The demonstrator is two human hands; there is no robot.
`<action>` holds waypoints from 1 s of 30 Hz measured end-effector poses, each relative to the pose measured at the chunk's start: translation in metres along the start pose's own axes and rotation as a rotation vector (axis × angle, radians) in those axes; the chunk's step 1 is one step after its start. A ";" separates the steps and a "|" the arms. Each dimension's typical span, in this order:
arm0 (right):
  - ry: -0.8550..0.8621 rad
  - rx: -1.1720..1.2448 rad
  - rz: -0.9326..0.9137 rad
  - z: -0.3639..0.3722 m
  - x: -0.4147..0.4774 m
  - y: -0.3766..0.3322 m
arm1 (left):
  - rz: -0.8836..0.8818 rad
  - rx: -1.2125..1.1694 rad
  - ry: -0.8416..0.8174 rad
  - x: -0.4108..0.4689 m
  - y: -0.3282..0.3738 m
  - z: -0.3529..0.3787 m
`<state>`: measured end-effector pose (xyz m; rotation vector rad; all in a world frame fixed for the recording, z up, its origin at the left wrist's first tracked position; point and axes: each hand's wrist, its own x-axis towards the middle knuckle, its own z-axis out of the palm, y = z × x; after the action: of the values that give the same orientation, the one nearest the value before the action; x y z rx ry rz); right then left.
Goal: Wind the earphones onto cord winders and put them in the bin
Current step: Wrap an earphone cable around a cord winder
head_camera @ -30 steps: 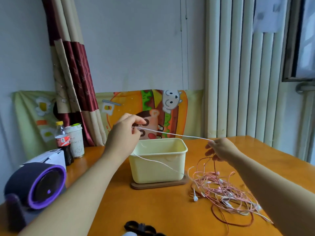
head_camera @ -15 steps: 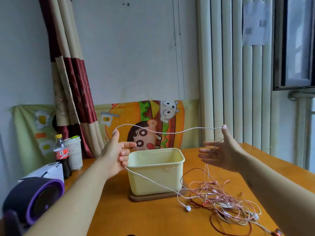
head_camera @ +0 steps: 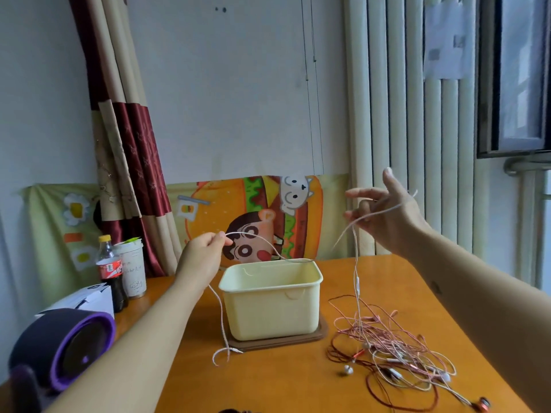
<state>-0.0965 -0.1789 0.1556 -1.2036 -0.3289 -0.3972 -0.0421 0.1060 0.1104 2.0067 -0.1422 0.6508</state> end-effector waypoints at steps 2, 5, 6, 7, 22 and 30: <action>0.012 -0.103 -0.096 0.005 0.002 0.000 | -0.015 0.024 0.013 0.002 -0.009 0.000; 0.008 -0.284 -0.221 0.014 0.005 -0.002 | -0.086 0.090 -0.050 0.003 -0.024 0.000; -0.003 -0.400 -0.298 0.016 0.006 -0.002 | -0.117 0.119 -0.094 0.003 -0.029 0.001; -0.023 -0.529 -0.387 0.019 0.006 -0.002 | -0.143 0.154 -0.139 0.002 -0.034 0.003; -0.402 -1.637 -0.359 0.051 0.008 0.030 | 0.027 -0.172 -0.483 -0.036 0.032 0.027; -0.216 -1.544 -0.455 0.043 0.009 0.038 | 0.185 -0.114 -0.422 -0.042 0.046 0.055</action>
<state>-0.0720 -0.1273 0.1424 -2.7057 -0.4947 -1.0011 -0.0730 0.0291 0.1049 2.0091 -0.6098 0.3149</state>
